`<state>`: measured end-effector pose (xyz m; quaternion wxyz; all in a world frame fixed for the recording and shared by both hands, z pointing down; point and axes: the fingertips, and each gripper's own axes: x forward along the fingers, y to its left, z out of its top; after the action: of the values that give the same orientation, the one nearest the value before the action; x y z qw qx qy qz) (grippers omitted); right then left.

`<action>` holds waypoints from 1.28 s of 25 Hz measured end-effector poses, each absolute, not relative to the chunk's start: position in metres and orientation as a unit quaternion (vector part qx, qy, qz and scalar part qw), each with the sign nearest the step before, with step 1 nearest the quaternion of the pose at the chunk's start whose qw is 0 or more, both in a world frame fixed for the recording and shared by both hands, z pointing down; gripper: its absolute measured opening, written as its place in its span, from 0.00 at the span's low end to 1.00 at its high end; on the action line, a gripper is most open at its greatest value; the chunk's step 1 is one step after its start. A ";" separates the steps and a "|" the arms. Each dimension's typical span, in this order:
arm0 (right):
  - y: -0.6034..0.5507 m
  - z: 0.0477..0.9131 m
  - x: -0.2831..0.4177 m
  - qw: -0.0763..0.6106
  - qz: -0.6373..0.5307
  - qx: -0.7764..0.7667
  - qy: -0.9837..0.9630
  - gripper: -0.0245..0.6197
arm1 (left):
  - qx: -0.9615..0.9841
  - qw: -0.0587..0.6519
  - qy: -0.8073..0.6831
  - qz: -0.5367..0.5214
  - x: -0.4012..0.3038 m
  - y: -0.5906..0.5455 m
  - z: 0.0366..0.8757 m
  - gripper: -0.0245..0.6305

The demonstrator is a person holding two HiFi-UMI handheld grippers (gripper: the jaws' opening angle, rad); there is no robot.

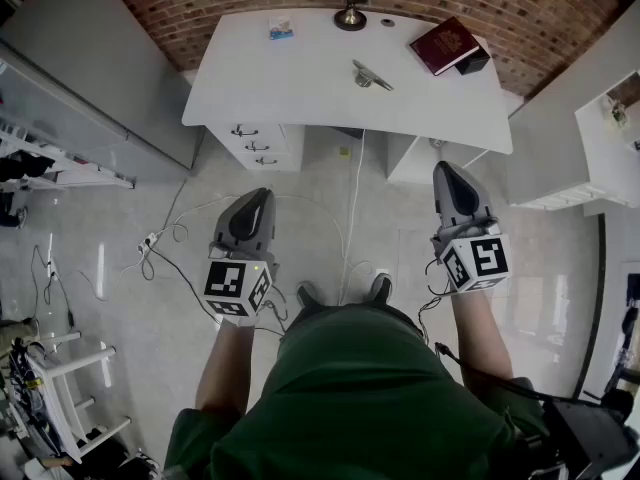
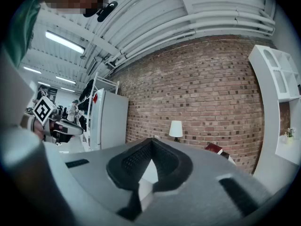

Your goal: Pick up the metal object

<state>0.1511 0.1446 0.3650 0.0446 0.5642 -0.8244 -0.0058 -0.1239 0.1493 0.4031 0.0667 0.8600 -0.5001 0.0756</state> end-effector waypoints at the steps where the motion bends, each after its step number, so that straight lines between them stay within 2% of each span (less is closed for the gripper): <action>1: 0.144 0.365 0.157 0.044 -0.004 0.563 -0.825 0.04 | 0.860 0.066 -0.500 0.075 -0.117 0.149 0.402 0.07; 21: 0.118 0.374 0.286 0.034 -0.003 0.514 -0.857 0.05 | 0.838 0.064 -0.537 0.080 0.022 0.157 0.398 0.07; 32: 0.075 0.389 0.288 0.053 0.008 0.533 -0.845 0.05 | 0.846 0.072 -0.523 0.076 0.021 0.106 0.407 0.07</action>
<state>0.2884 0.0754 0.3894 0.0529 0.5328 -0.8445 0.0081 0.0214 0.1057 0.4067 0.0721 0.8460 -0.5228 0.0760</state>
